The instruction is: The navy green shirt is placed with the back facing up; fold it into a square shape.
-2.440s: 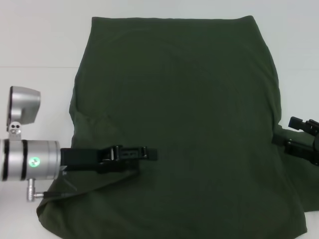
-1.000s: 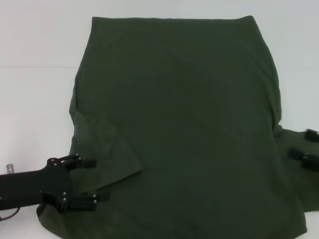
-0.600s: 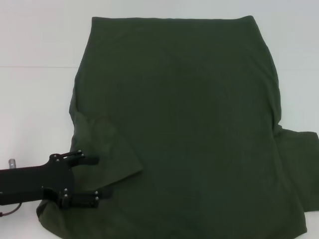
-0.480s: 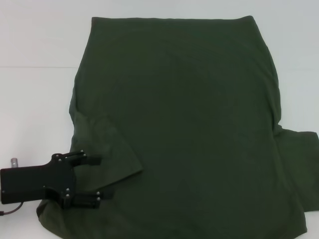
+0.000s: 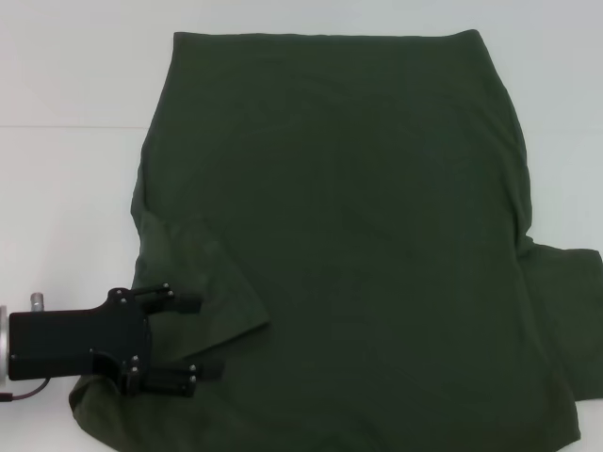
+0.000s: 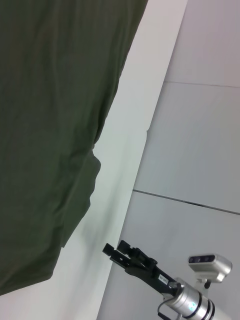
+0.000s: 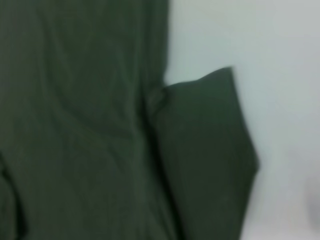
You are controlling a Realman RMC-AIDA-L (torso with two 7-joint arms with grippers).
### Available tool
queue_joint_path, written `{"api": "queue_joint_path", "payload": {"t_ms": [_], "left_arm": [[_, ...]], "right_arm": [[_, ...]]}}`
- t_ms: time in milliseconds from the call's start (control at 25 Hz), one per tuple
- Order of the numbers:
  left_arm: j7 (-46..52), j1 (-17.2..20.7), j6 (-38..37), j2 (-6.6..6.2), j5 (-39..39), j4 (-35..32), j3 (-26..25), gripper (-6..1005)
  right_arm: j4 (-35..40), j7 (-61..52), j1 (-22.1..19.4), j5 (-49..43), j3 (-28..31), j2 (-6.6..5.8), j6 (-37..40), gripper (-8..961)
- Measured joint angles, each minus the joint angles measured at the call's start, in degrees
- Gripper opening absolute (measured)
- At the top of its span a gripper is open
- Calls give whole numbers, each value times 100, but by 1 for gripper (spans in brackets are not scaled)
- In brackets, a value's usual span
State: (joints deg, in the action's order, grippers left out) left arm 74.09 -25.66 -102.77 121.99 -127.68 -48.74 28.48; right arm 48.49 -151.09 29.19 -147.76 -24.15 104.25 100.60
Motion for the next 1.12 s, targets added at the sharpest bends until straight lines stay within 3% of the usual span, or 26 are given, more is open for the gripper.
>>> {"api": "queue_joint_path", "payload": {"t_ms": [520,800,1120], "left_arm": [[54,-36,-23,-3,-4,-3,1,935],[58,-28,-14,-8,-4,2,1,935],[64,-16,23,-9,-3,5,-3,934]], "right_arm": [[-508,-119,411,-404,-80,48,-604,917],[-577,-131,459,-413,-266,187,-840,917],[-682,-124,485,-419,-328,245,-1071,916]]}}
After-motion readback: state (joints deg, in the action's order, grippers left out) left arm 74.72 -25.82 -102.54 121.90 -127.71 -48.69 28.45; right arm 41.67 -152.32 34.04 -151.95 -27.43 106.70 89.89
